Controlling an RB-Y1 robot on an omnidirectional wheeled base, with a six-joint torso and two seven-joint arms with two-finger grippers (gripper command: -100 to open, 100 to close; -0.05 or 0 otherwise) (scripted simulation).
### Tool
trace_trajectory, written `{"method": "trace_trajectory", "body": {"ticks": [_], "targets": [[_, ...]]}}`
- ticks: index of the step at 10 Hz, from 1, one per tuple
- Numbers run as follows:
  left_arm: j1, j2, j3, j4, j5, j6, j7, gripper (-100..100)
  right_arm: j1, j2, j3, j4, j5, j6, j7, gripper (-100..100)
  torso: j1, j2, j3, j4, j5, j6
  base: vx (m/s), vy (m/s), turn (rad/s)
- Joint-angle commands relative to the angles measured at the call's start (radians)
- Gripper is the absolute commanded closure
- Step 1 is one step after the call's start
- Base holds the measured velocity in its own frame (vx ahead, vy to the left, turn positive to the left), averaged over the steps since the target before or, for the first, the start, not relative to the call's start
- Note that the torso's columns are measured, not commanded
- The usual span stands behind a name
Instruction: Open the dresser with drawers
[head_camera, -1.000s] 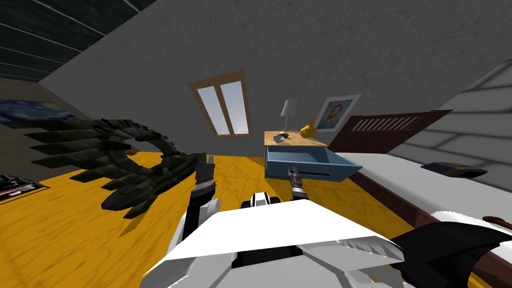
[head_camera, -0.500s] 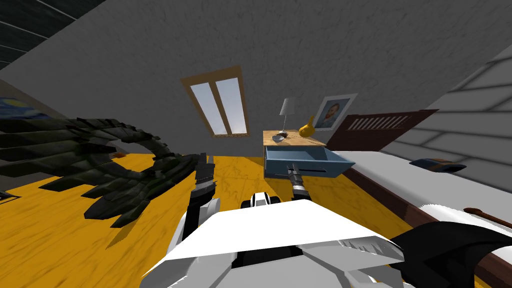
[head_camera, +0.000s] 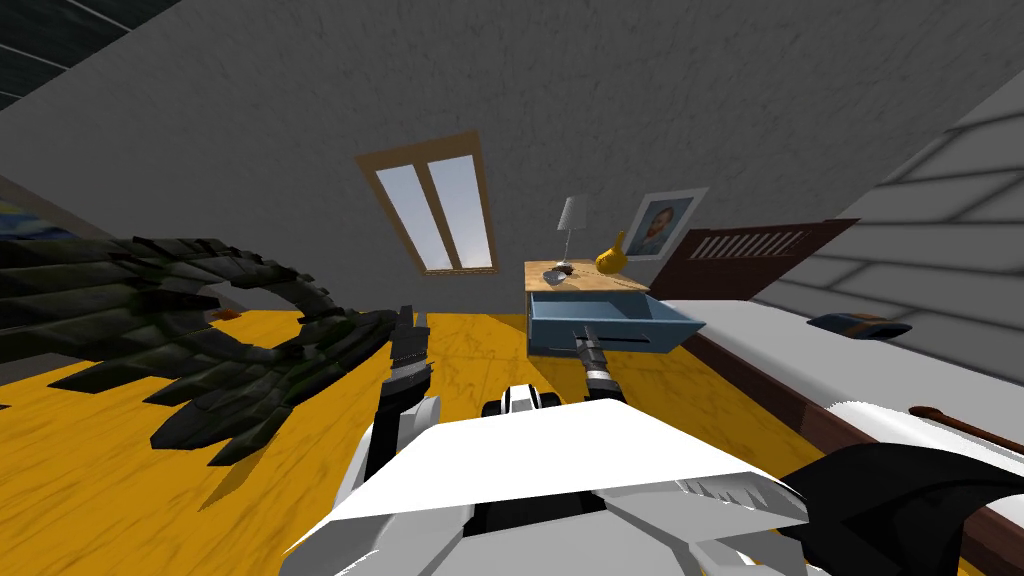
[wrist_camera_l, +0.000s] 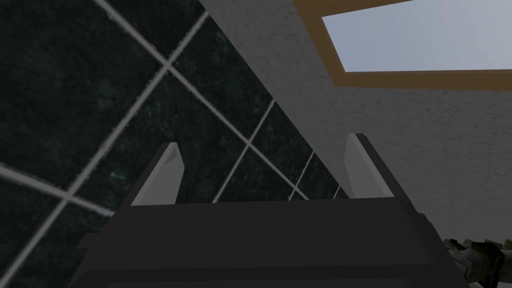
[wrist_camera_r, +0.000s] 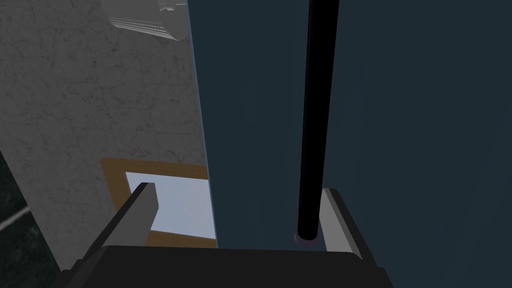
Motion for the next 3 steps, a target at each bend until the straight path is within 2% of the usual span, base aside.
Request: {"method": "trace_trajectory", "body": {"ticks": [1, 3], "targets": [[0.0, 0.0, 0.0, 0.0, 0.0, 0.0, 0.0, 0, 0.0, 0.0, 0.0, 0.001, 0.0, 0.0, 0.0, 0, 0.0, -0.001, 0.0, 0.0, 0.0, 0.0, 0.0, 0.0, 0.0], [0.0, 0.0, 0.0, 0.0, 0.0, 0.0, 0.0, 0, 0.001, 0.0, 0.0, 0.001, 0.0, -0.001, 0.0, 0, 0.0, -0.001, -0.001, -0.001, 0.0, 0.0, 0.0, 0.0, 0.0]]}}
